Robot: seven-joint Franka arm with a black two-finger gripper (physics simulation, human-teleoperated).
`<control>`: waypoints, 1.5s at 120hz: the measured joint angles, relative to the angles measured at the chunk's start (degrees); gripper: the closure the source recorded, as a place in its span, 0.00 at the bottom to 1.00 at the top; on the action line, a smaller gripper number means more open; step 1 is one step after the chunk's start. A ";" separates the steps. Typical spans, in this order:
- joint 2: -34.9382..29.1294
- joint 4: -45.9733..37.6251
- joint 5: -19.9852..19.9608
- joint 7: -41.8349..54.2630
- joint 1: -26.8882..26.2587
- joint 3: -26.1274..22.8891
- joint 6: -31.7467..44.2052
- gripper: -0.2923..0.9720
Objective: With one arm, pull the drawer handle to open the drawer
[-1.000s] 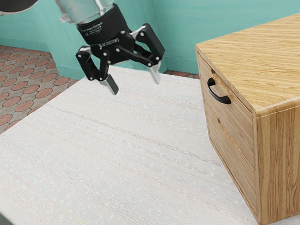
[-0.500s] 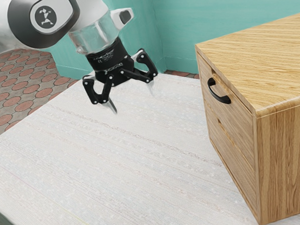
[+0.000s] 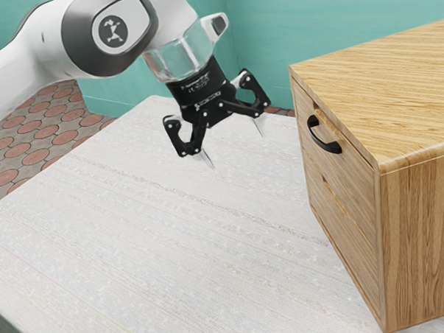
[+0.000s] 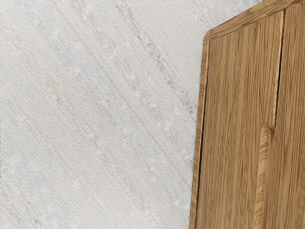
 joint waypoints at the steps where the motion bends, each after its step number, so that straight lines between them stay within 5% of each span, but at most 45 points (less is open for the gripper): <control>1: 0.08 0.11 -0.01 -0.07 0.19 0.00 0.01 0.23; 58: 2.41 1.73 -5.92 -2.56 1.91 -2.50 4.50 0.23; 180: 2.59 -3.39 -11.22 -1.84 1.29 -4.75 10.81 0.23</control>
